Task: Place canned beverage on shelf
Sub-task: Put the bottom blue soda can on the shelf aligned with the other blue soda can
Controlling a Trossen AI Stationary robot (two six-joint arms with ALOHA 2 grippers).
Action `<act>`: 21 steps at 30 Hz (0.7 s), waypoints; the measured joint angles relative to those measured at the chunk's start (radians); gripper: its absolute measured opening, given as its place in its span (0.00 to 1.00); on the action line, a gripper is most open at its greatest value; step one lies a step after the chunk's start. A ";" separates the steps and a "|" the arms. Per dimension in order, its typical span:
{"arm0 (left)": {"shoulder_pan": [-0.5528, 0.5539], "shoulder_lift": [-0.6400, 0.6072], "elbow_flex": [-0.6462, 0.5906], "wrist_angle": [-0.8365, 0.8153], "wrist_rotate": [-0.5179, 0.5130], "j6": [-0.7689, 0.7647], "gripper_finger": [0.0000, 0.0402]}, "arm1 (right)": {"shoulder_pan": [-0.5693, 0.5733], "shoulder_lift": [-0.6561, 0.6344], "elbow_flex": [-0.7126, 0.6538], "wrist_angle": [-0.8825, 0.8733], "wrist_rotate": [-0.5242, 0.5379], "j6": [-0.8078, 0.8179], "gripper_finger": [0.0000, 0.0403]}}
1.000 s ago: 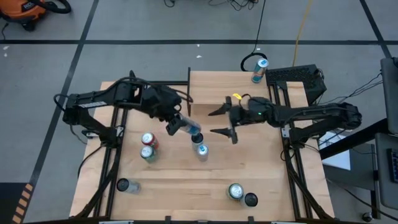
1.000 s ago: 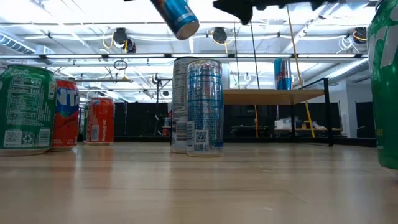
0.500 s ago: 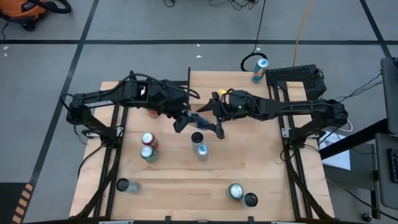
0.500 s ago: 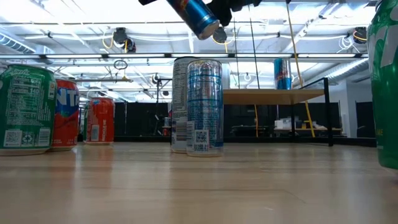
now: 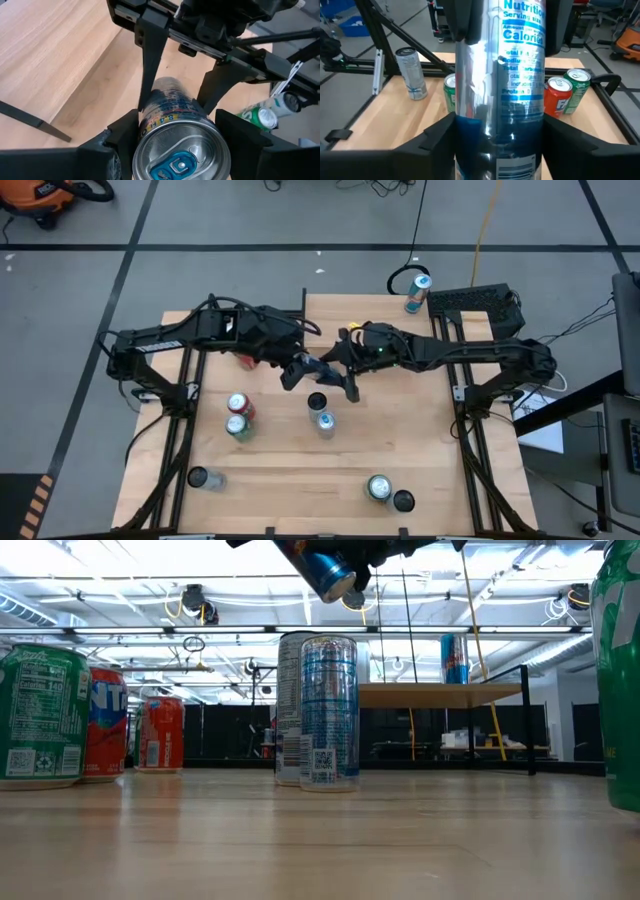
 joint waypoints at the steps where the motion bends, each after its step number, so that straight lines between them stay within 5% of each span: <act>1: 0.000 0.000 0.000 0.010 -0.002 -0.001 0.55 | 0.000 -0.001 0.000 0.001 -0.010 0.004 0.53; 9: -0.015 -0.002 0.000 0.080 -0.033 0.111 0.63 | -0.001 -0.021 -0.040 0.072 -0.027 -0.012 0.53; 17: -0.078 -0.059 0.001 0.074 -0.200 0.255 0.64 | -0.027 -0.153 -0.289 0.389 -0.033 0.047 0.53; 21: -0.124 -0.090 -0.069 0.221 -0.250 0.356 0.64 | -0.027 -0.231 -0.438 0.574 -0.080 0.075 0.53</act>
